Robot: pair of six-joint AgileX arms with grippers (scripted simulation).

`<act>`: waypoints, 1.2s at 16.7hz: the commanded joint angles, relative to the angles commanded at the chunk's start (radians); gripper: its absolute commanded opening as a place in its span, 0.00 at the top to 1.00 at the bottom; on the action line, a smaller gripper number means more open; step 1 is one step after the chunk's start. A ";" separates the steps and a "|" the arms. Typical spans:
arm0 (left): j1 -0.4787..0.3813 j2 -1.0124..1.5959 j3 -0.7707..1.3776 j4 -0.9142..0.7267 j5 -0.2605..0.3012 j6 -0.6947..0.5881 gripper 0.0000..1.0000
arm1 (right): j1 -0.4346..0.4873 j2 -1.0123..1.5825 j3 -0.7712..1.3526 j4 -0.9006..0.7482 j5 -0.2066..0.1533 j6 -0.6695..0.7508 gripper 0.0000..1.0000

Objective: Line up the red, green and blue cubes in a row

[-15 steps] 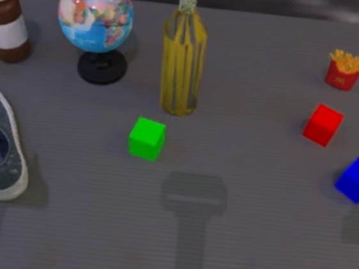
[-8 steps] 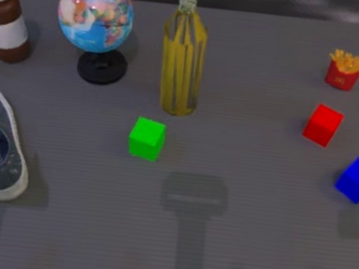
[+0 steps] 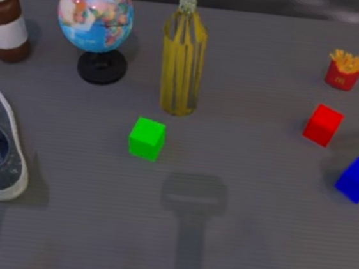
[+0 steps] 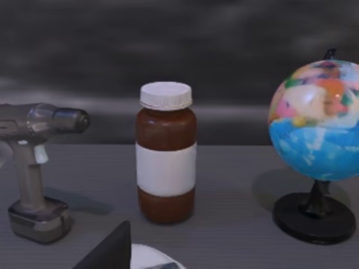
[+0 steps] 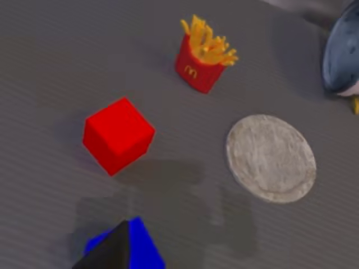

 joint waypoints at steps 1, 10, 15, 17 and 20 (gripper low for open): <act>0.000 0.000 0.000 0.000 0.000 0.000 0.00 | 0.009 0.127 0.103 -0.070 0.003 -0.041 0.00; 0.000 0.000 0.000 0.000 0.000 0.000 0.00 | 0.086 1.160 0.973 -0.629 0.018 -0.368 0.00; 0.000 0.000 0.000 0.000 0.000 0.000 0.00 | 0.110 1.436 1.271 -0.783 0.010 -0.471 0.00; 0.000 0.000 0.000 0.000 0.000 0.000 0.00 | 0.114 1.479 1.326 -0.807 0.007 -0.489 0.00; 0.000 0.000 0.000 0.000 0.000 0.000 0.00 | 0.115 1.488 1.338 -0.812 0.006 -0.493 0.00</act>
